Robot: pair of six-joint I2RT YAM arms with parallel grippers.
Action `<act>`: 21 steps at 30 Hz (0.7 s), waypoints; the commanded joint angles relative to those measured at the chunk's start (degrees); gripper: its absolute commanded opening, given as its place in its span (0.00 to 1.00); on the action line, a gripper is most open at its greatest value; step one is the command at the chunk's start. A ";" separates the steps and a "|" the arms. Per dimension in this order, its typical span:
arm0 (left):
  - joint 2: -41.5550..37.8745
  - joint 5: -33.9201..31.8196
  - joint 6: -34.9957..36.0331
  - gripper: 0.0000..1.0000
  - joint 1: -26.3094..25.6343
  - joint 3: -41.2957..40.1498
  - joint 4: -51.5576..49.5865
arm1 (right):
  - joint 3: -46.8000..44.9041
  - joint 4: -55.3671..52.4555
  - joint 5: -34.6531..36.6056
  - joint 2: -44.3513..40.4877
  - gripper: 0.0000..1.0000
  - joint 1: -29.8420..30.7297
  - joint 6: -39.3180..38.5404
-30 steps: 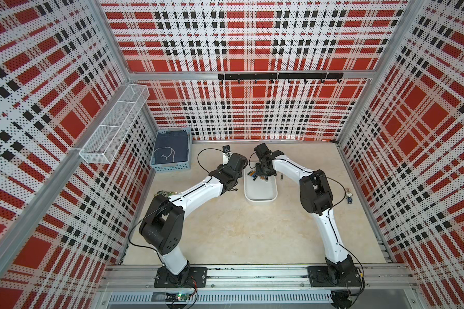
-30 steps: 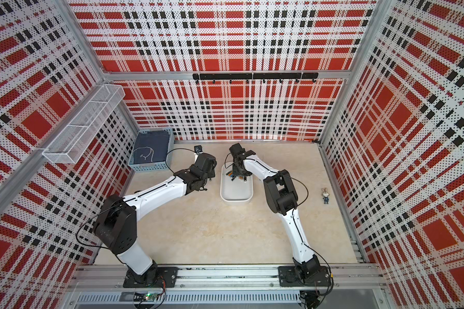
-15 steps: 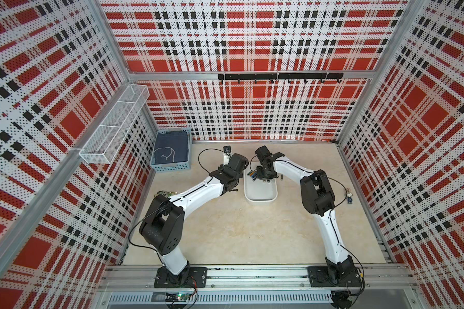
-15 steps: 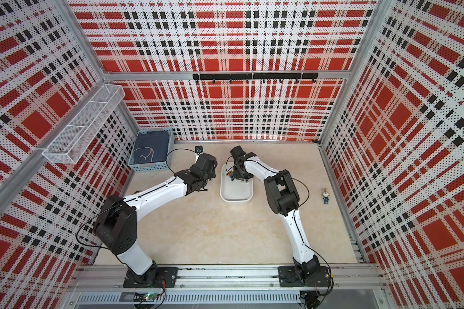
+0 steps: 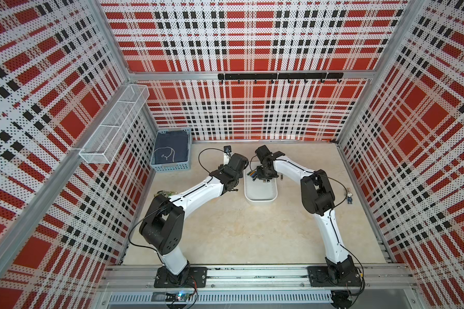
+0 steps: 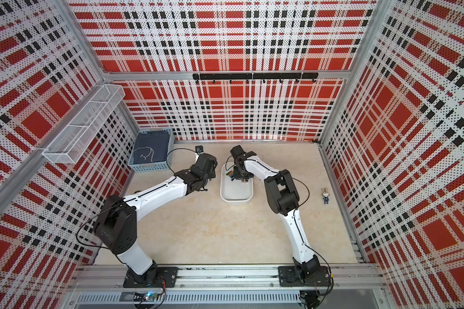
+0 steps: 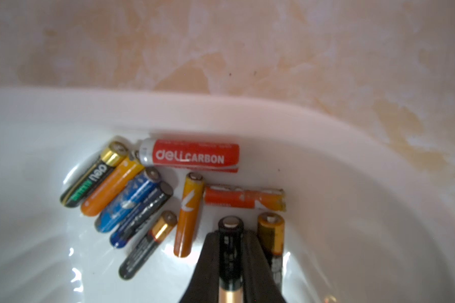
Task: Take the batteries out of the storage box
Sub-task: Pick up the battery from the storage box, then place the battery at the center of the board.
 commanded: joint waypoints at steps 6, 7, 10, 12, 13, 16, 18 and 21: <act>0.99 -1.96 1.89 0.43 -1.09 3.81 -0.95 | -2.90 0.37 -3.55 -10.87 0.00 -1.49 0.74; 1.26 -2.26 2.03 0.43 -1.33 4.20 -1.15 | -3.30 0.53 -3.94 -11.55 0.00 -1.74 0.74; 2.33 -3.03 3.10 0.43 -2.45 5.80 -1.16 | -5.70 1.79 -4.21 -14.66 0.00 -2.99 0.91; 3.36 -3.20 3.53 0.43 -3.03 7.31 -1.48 | -7.35 2.43 -4.04 -17.00 0.00 -4.25 0.91; 3.75 -2.98 3.53 0.43 -3.18 7.92 -1.59 | -8.21 2.57 -3.66 -17.89 0.00 -4.76 0.85; 5.33 -1.46 4.22 0.43 -3.56 9.61 -1.62 | -11.06 3.05 -1.74 -20.58 0.00 -7.33 0.23; 6.31 -0.91 4.55 0.43 -3.83 10.71 -1.88 | -13.72 3.57 -1.25 -21.57 0.00 -9.71 -0.51; 6.98 -0.24 4.82 0.43 -3.98 11.05 -1.86 | -17.70 4.92 0.85 -21.74 0.00 -12.62 -2.32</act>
